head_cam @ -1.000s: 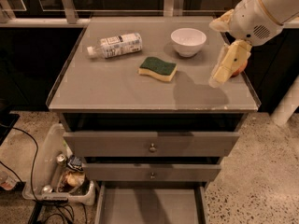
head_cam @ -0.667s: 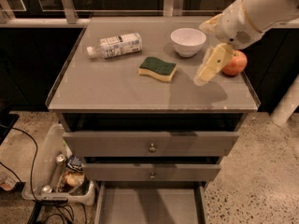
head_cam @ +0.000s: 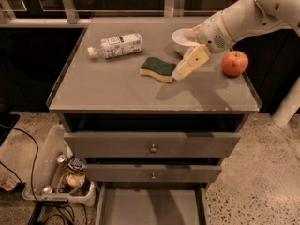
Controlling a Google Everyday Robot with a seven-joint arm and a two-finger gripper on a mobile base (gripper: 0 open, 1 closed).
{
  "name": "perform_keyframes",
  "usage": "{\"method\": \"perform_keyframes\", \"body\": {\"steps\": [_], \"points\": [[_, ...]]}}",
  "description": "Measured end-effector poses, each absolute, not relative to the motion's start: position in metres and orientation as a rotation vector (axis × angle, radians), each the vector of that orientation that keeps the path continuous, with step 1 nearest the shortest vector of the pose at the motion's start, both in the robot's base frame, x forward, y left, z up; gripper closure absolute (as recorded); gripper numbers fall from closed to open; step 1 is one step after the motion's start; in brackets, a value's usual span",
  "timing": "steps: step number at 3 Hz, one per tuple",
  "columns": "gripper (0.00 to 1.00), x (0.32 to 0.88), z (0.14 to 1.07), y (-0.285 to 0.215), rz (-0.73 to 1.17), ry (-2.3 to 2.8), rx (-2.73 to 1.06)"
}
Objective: Place sponge into bottom drawer
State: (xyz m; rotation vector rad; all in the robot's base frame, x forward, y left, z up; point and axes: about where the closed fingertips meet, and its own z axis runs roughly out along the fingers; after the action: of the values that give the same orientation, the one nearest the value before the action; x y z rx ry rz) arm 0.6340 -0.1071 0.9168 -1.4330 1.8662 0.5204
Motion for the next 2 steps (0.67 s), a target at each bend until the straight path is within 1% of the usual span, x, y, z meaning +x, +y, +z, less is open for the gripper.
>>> {"method": "perform_keyframes", "body": {"steps": [1,2], "points": [[0.00,0.643,0.898,-0.088,0.634,1.886,-1.403],[0.00,0.647,0.878,-0.077,0.678,1.928,-1.391]]}}
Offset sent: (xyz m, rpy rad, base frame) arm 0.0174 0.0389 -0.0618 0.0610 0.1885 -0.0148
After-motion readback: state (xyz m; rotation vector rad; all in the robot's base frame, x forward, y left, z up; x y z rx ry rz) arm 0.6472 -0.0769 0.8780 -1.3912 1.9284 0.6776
